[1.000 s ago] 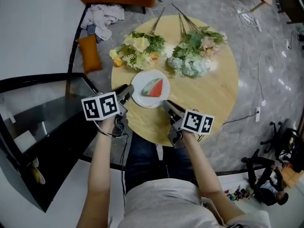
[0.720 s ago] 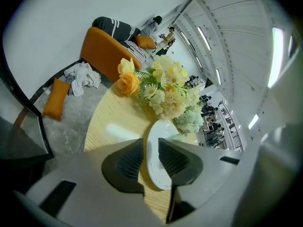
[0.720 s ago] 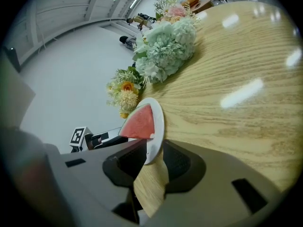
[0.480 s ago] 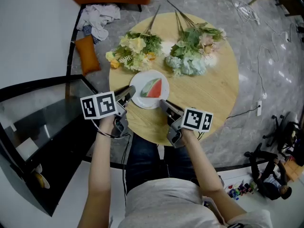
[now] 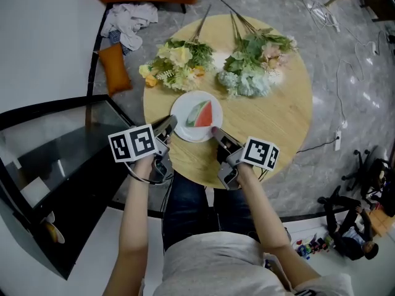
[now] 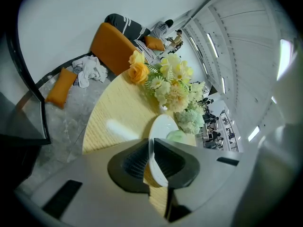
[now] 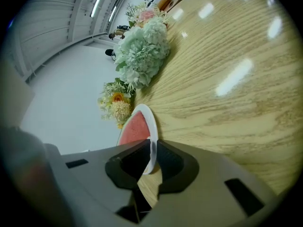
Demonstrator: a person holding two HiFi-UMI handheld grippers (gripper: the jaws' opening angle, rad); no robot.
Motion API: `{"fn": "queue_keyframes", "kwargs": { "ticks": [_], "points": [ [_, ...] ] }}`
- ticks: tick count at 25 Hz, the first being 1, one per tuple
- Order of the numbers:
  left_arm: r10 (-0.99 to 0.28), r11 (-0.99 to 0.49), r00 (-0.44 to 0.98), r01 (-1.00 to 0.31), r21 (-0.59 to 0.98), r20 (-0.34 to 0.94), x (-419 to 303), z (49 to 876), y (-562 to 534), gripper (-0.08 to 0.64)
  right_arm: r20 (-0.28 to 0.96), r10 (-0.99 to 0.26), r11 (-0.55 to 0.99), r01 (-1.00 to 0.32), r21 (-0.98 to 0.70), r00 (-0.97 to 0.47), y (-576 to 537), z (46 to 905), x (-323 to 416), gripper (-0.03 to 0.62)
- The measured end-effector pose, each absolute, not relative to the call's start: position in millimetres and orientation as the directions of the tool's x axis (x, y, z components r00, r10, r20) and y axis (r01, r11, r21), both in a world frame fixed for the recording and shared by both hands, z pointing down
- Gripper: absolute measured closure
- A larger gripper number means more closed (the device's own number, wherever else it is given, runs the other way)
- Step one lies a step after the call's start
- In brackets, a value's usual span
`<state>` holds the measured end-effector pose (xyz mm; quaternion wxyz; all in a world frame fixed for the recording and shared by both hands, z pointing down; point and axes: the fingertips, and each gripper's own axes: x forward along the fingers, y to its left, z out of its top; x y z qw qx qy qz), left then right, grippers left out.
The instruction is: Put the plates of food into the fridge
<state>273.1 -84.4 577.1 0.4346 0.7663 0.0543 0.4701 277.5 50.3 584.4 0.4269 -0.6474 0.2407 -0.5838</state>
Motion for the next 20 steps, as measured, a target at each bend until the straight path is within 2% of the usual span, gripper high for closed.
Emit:
{"fn": "queue_keyframes", "kwargs": {
  "ticks": [2,7,13,20],
  "points": [
    [0.485,-0.609,0.563,-0.332,0.721,0.669,271,576,-84,0.519,0.557,-0.804,-0.526,0.189,-0.829,0.209,52,586,277,0.554],
    [0.464,-0.591,0.588,-0.352,0.726,0.663,264,576,-81,0.522,0.555,-0.802,-0.530,0.165,-0.832,0.222,56,584,275,0.557],
    [0.455,-0.495,0.644,-0.392,0.776,0.615,254,563,-75,0.528,0.531,-0.816,-0.506,0.163,-0.847,0.228,61,572,273,0.558],
    [0.433,-0.477,0.701,-0.355,0.804,0.567,253,539,-69,0.529,0.487,-0.836,-0.473,0.120,-0.873,0.253,69,551,274,0.560]
  ]
}}
